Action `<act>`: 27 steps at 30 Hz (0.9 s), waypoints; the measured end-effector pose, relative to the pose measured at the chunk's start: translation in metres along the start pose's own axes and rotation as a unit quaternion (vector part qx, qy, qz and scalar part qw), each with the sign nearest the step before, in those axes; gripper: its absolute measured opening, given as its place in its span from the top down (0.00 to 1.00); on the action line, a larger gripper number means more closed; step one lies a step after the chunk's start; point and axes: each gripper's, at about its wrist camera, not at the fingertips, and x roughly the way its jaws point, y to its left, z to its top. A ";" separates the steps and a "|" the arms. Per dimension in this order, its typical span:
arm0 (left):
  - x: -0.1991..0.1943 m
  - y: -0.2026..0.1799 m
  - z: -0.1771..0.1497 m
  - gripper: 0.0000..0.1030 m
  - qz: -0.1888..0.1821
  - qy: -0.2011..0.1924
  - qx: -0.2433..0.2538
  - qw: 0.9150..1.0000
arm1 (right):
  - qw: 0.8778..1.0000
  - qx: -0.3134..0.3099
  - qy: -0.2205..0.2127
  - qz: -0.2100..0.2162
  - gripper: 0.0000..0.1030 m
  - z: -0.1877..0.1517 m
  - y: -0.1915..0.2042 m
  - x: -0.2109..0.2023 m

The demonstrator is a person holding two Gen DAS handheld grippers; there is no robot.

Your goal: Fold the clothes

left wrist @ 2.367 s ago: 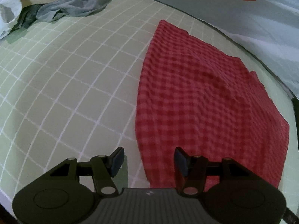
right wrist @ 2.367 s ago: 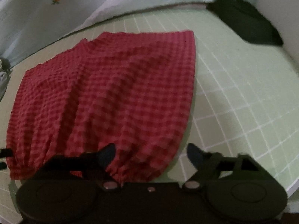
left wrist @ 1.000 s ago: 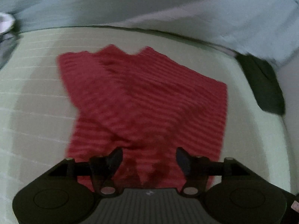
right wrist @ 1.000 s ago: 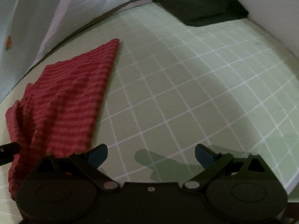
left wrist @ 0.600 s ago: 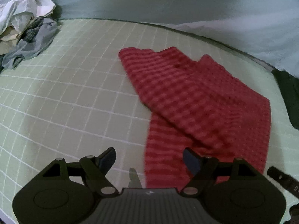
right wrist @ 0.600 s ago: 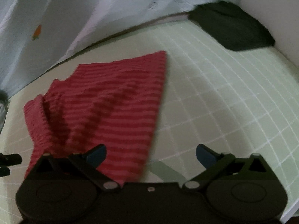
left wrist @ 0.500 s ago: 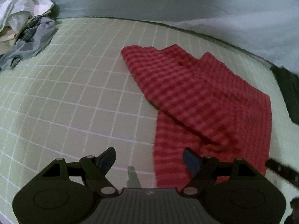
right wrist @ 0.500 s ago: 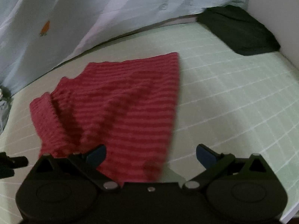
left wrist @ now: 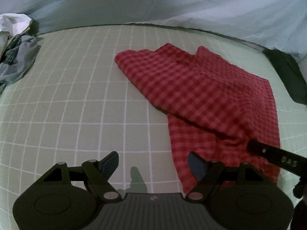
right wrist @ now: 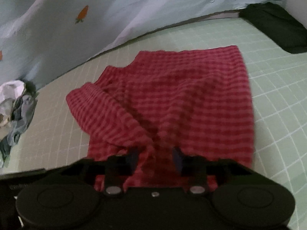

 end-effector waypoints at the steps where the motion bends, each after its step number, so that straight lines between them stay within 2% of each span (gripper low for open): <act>1: -0.001 0.000 0.000 0.22 -0.002 -0.001 0.000 1.000 | 1.000 -0.004 0.002 0.003 0.83 0.000 0.001 0.002; 2: -0.001 -0.001 0.000 0.22 -0.003 -0.001 0.000 1.000 | 1.000 -0.007 0.004 0.006 0.93 -0.001 0.001 0.003; 4: -0.002 -0.003 -0.001 0.22 -0.002 -0.003 0.000 1.000 | 1.000 -0.009 0.007 0.013 0.98 -0.003 -0.001 0.003; 8: -0.008 -0.007 -0.004 0.22 0.001 -0.010 -0.005 1.000 | 0.999 -0.001 -0.033 0.038 1.00 -0.002 -0.006 -0.016; 14: -0.013 -0.016 -0.008 0.22 0.000 -0.017 -0.022 1.000 | 0.994 0.013 -0.098 0.046 1.00 0.003 -0.024 -0.076; 19: -0.011 -0.030 -0.009 0.22 0.001 -0.011 -0.026 1.000 | 0.996 0.029 -0.077 -0.024 1.00 -0.010 -0.065 -0.081; 22: -0.007 -0.037 -0.010 0.22 0.006 -0.001 -0.022 1.000 | 0.996 0.046 0.002 -0.076 0.99 -0.024 -0.095 -0.052; 25: -0.005 -0.039 -0.010 0.22 0.012 0.003 -0.025 1.000 | 0.992 0.071 0.062 -0.083 0.95 -0.034 -0.113 -0.031; 27: -0.004 -0.038 -0.009 0.22 0.016 0.002 -0.032 0.999 | 0.993 0.062 0.056 -0.079 0.86 -0.030 -0.111 -0.035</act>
